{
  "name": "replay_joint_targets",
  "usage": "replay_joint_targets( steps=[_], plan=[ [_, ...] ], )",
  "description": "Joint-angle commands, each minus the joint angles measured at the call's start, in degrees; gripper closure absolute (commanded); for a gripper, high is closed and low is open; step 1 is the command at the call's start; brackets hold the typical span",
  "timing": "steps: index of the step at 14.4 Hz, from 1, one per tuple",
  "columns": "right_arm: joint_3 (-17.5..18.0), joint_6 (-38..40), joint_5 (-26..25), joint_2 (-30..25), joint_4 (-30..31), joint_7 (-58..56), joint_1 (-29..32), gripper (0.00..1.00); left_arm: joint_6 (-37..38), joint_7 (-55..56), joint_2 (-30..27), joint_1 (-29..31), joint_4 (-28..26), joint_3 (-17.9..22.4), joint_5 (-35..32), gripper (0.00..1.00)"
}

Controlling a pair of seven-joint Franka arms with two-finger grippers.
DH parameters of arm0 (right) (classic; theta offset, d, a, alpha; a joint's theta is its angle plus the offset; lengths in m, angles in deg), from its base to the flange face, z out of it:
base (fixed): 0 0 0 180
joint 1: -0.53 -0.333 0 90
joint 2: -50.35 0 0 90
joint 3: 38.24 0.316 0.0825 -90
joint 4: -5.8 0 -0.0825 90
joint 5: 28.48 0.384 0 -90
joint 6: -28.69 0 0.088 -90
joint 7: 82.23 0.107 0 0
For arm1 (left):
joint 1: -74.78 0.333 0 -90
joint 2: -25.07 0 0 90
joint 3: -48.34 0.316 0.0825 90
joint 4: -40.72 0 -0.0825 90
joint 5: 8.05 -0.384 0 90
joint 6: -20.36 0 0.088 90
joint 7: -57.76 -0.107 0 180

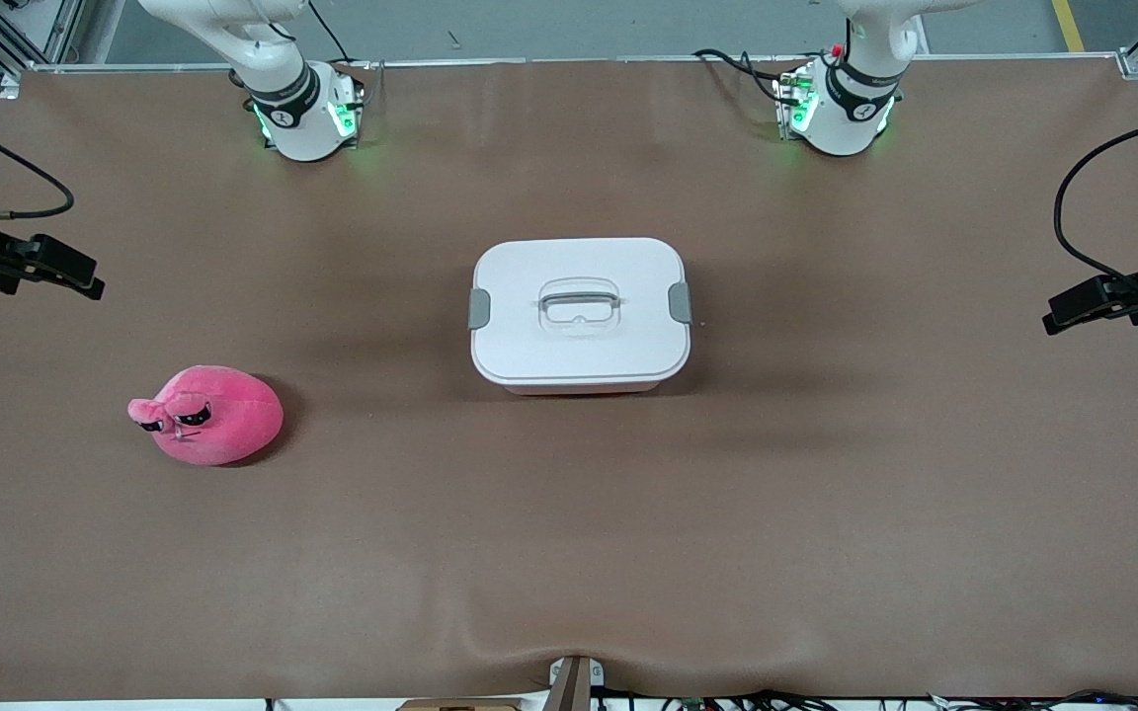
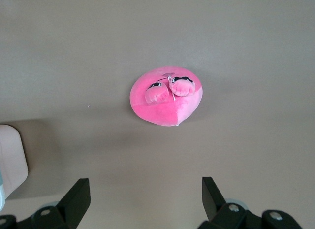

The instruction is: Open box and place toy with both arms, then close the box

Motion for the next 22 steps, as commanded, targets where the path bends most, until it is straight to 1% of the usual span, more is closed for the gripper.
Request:
replay_joint_targets(
  steps=[1, 5, 8, 11, 17, 19, 22],
  plan=[
    [0.6, -2.1, -0.2, 1.0, 0.9, 0.4, 0.5, 0.0, -1.6, 1.2, 1.5, 0.0, 1.6, -0.3, -0.8, 0.0],
    [0.6, -7.6, -0.2, 1.4, 5.2, 0.3, -0.1, 0.0, -1.7, 12.0, 1.6, -0.9, 1.6, -0.6, -0.3, 0.0],
    [0.7, -11.9, -0.2, 2.8, 8.1, 0.3, -0.2, 0.0, -1.5, 20.3, 1.6, -1.2, 1.5, -1.3, -0.2, 0.0],
    [0.7, -15.7, -0.2, 3.7, 10.9, 0.2, -0.2, 0.0, -0.9, 25.9, 1.6, -1.3, 1.1, -2.9, 0.0, 0.0],
    [0.9, -18.4, -0.7, 7.5, 10.9, 0.2, -1.1, 0.0, 1.1, 44.0, 1.8, -1.8, 1.1, -6.6, 0.1, 0.0],
    [0.9, -19.3, -0.7, 9.1, 10.9, 0.2, -1.3, 0.0, 1.1, 50.0, 3.1, -2.2, 1.1, -8.2, 0.1, 0.0],
    [0.9, -20.8, -0.8, 10.5, 10.9, 0.1, -1.4, 0.0, 1.0, 59.4, 5.2, -4.8, 1.3, -9.0, 0.1, 0.0]
  ],
)
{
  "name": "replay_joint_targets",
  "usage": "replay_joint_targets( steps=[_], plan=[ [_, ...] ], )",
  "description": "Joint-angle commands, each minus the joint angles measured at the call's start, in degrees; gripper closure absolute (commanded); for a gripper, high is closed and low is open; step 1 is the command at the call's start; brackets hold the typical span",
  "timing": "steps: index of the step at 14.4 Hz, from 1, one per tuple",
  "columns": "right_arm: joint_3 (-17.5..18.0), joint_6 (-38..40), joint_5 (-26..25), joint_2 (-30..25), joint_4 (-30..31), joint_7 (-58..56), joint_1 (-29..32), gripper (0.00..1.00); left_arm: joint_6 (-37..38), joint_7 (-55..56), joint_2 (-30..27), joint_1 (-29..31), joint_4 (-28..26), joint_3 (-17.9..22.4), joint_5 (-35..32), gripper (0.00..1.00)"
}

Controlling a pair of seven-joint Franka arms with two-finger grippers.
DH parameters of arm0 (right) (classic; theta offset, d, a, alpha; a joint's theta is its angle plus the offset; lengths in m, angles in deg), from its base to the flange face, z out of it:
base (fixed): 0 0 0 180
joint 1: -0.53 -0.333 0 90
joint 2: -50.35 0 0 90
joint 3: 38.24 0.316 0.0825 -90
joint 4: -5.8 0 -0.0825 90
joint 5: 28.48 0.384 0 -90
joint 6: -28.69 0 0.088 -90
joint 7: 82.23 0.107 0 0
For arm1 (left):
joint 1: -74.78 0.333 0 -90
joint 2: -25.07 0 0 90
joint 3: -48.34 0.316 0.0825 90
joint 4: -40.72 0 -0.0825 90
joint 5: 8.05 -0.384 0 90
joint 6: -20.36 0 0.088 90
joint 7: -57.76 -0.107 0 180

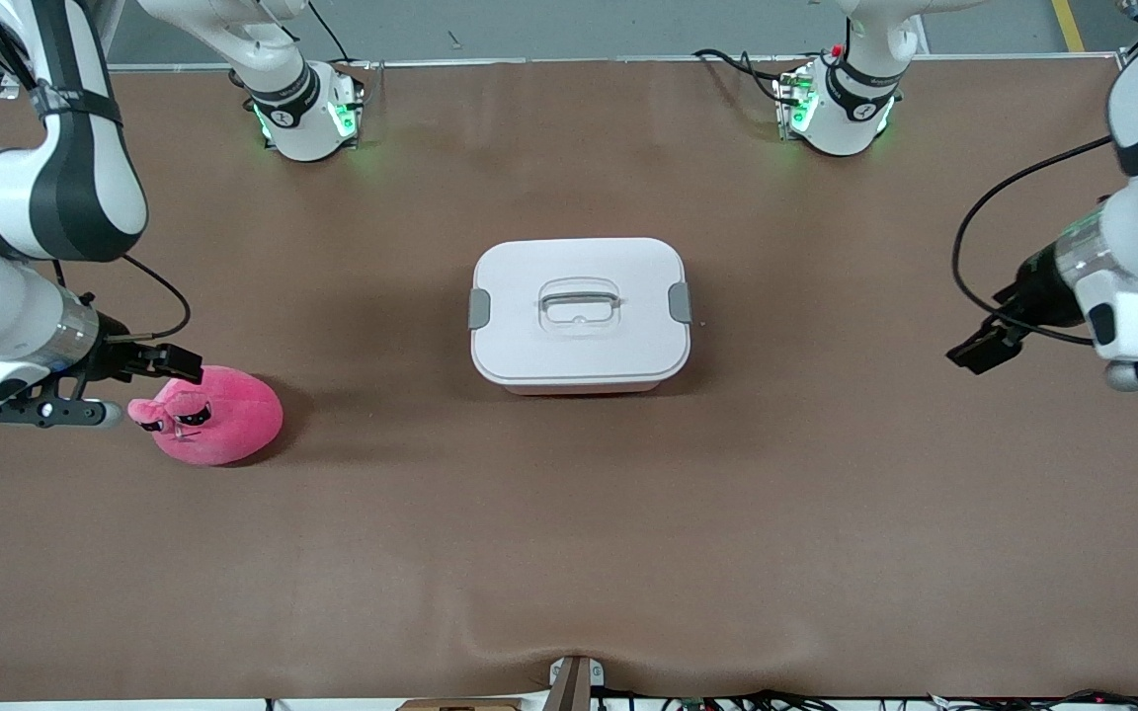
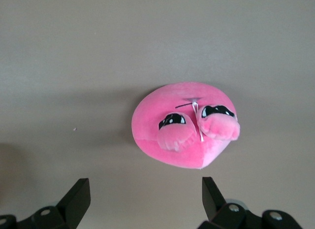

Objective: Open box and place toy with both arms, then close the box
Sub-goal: 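Reach the right gripper to the pink toy while the left gripper approaches the box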

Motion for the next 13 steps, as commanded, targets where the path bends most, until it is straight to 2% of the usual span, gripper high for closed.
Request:
replay_joint_targets(
  steps=[1, 5, 13],
  plan=[
    [0.0, -1.2, -0.8, 1.0, -0.2, 0.2, -0.4, 0.0, 0.5, 7.0, 2.4, -2.9, 1.3, -0.4, 0.3, 0.0],
    [0.0, -1.5, -0.8, 1.1, -0.2, 0.1, -0.4, 0.0, 0.0, 16.5, 4.3, -9.0, 1.3, -0.4, 1.6, 0.0],
    [-0.1, -4.0, -0.9, 2.5, -0.3, -0.4, -1.0, 0.0, -2.5, 30.8, 6.9, -15.1, 1.5, -0.4, 2.3, 0.0]
  ],
)
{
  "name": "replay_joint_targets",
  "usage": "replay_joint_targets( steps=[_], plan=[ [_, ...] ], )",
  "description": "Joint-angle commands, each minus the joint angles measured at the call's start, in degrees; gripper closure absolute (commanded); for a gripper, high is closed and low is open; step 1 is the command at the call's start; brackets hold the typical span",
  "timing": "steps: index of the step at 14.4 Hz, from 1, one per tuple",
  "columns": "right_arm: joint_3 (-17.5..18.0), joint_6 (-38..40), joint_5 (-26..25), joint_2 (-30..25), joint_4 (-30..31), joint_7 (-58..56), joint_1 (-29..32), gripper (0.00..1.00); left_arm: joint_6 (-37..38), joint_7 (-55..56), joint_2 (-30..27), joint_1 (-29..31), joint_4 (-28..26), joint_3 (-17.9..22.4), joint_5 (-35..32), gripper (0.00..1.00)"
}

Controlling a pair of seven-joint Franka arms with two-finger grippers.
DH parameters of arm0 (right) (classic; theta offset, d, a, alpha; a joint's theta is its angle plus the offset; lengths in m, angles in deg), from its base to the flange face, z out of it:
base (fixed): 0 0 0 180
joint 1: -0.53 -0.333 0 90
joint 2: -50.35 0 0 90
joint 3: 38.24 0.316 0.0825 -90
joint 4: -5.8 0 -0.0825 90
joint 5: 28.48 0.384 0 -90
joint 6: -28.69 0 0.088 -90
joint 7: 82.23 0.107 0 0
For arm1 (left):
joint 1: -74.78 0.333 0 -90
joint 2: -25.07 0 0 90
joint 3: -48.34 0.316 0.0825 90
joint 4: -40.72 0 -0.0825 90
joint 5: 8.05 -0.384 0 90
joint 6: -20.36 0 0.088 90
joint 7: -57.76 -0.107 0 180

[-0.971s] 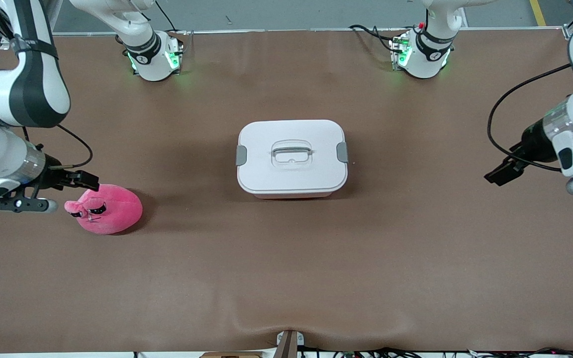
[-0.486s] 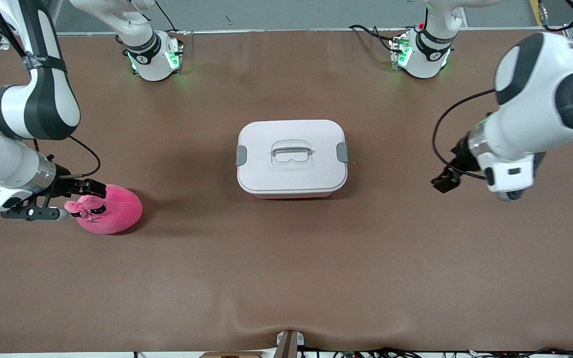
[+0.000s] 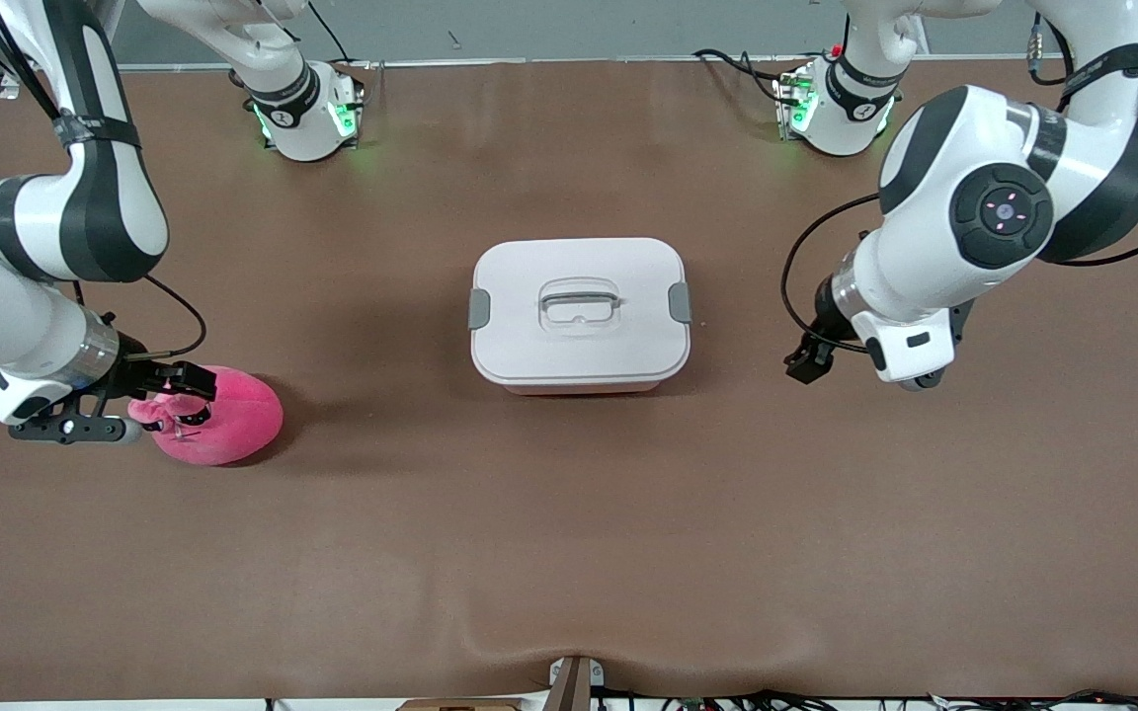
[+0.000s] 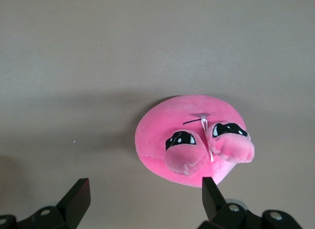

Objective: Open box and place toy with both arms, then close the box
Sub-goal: 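Reach the right gripper to the pink toy while the left gripper approaches the box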

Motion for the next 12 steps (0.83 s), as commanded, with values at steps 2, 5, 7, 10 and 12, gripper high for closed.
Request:
replay_joint_targets(
  steps=[2, 5, 7, 10, 12],
  plan=[
    [-0.2, -0.7, -1.5, 0.3, -0.4, -1.1, -0.4, 0.0, -1.5, 7.0, 0.9, -3.2, 1.3, 0.3, 0.7, 0.0],
    [-0.1, -1.5, -5.9, 1.4, -0.2, -1.6, -0.5, 0.0, -2.1, 11.5, 2.6, -6.4, 1.4, 0.5, 0.3, 0.0],
    [-0.1, -1.5, -7.5, 2.0, -0.2, -5.1, -0.5, 0.0, -2.9, 16.2, 3.3, -8.2, 1.3, 0.4, 0.4, 0.0],
    [-0.2, -3.1, -7.6, 3.5, -0.1, -12.4, -0.4, 0.0, -7.1, 24.1, 3.7, -12.4, 1.0, 0.4, -2.8, 0.0],
    [-0.2, -4.9, -7.6, 4.8, -0.1, -16.9, 0.3, 0.0, -8.5, 29.1, 4.9, -14.6, 1.1, 0.4, -3.5, 0.0]
  ],
)
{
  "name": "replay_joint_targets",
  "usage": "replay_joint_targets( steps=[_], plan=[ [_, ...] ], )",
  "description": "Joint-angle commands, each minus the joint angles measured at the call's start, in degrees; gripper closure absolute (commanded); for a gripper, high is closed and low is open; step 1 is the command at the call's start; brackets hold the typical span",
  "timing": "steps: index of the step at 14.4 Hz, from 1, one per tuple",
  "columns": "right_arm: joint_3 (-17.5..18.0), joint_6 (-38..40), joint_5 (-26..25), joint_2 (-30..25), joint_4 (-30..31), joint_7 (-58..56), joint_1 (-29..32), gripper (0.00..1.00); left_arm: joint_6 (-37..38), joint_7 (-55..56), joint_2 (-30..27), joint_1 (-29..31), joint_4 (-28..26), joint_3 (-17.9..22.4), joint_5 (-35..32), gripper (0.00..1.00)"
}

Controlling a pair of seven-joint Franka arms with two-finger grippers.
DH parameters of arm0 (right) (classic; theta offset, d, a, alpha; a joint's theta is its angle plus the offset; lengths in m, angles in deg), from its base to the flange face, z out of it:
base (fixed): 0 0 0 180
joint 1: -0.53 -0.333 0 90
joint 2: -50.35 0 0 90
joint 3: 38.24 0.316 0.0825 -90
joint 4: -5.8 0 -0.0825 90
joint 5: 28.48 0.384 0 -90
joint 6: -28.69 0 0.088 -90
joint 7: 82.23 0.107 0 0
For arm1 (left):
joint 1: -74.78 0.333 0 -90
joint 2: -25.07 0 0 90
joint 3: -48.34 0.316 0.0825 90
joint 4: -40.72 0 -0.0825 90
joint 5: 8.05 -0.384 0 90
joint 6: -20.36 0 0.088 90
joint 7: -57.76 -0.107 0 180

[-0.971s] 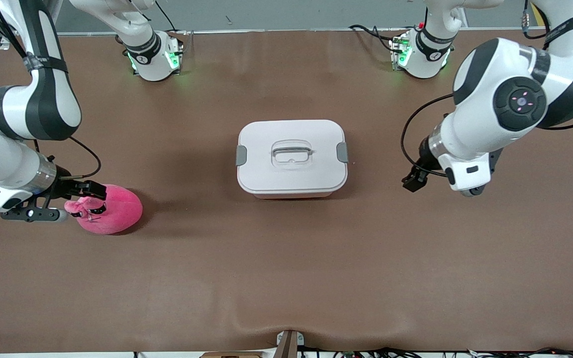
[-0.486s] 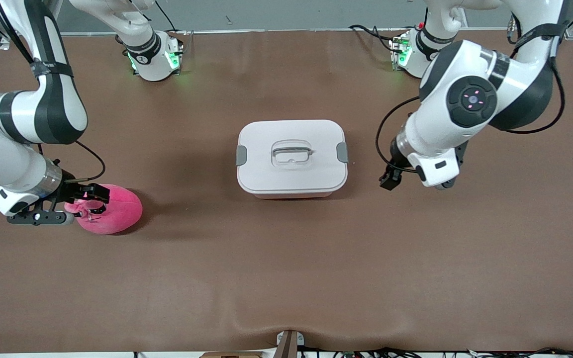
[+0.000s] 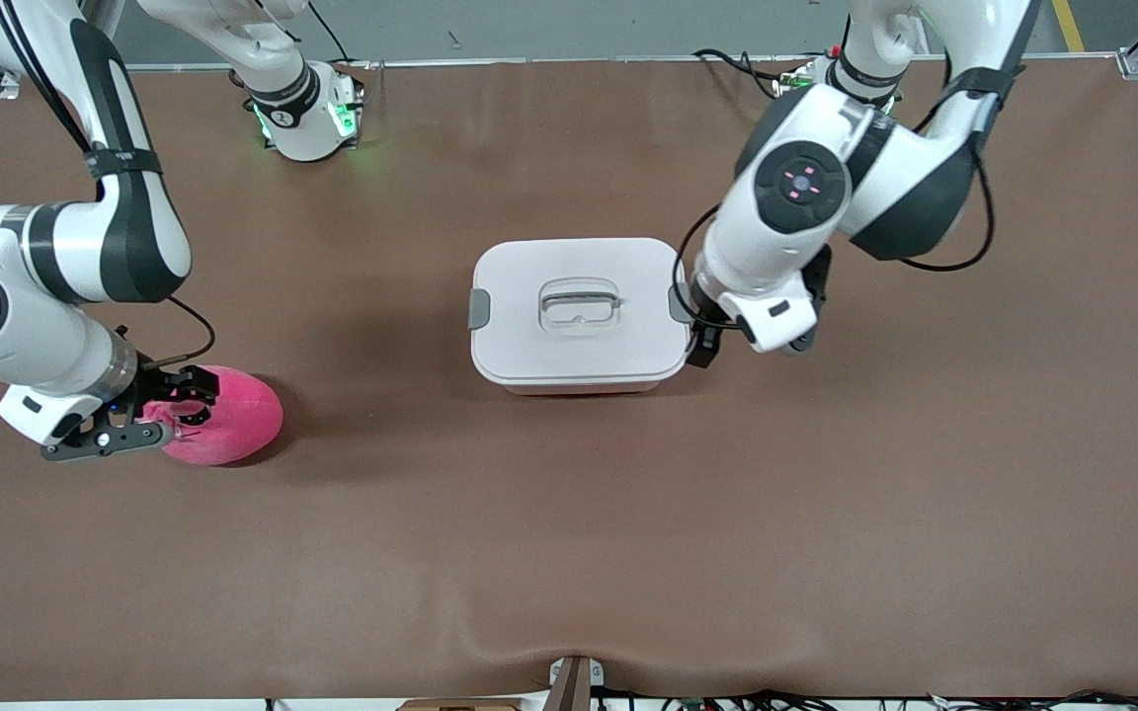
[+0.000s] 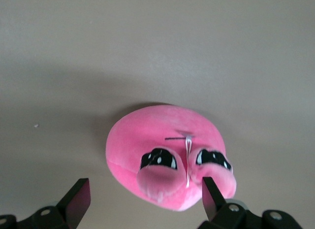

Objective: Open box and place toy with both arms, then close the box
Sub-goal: 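Reach the right gripper to the pink toy while the left gripper approaches the box, then grasp the lid handle with the left gripper while the right gripper grips the toy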

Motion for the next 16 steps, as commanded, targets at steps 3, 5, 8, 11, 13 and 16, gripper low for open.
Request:
replay_joint_targets(
  steps=[3, 5, 8, 11, 13, 16],
  plan=[
    [-0.1, -2.3, -1.1, 2.3, 0.0, -6.1, 0.6, 0.0, -5.7, 10.8, 3.3, -4.4, 0.9, 0.4, -1.5, 0.0],
    [-0.1, -2.3, -1.1, 2.5, 1.4, -6.1, 0.5, 0.0, -9.1, 17.0, 5.4, -6.6, 0.9, 0.5, -1.7, 0.0],
    [0.0, -1.7, -1.0, 2.7, 2.6, -6.1, 0.6, 0.0, -11.5, 24.4, 7.5, -10.0, 0.7, 0.5, -4.1, 0.0],
    [-0.1, -1.7, -1.0, 3.4, 3.3, -6.1, 0.8, 0.0, -11.9, 31.1, 10.0, -13.5, 0.9, 0.5, -9.4, 0.0],
    [0.0, -1.7, -1.0, 3.8, 3.3, -6.4, 1.0, 0.0, -15.1, 34.3, 10.7, -14.0, 0.6, 0.4, -9.8, 0.0],
    [-0.1, -1.8, -1.0, 4.3, 3.3, -6.5, 1.4, 0.0, -15.4, 36.2, 11.2, -15.6, 0.0, 0.4, -9.7, 0.0]
  ],
)
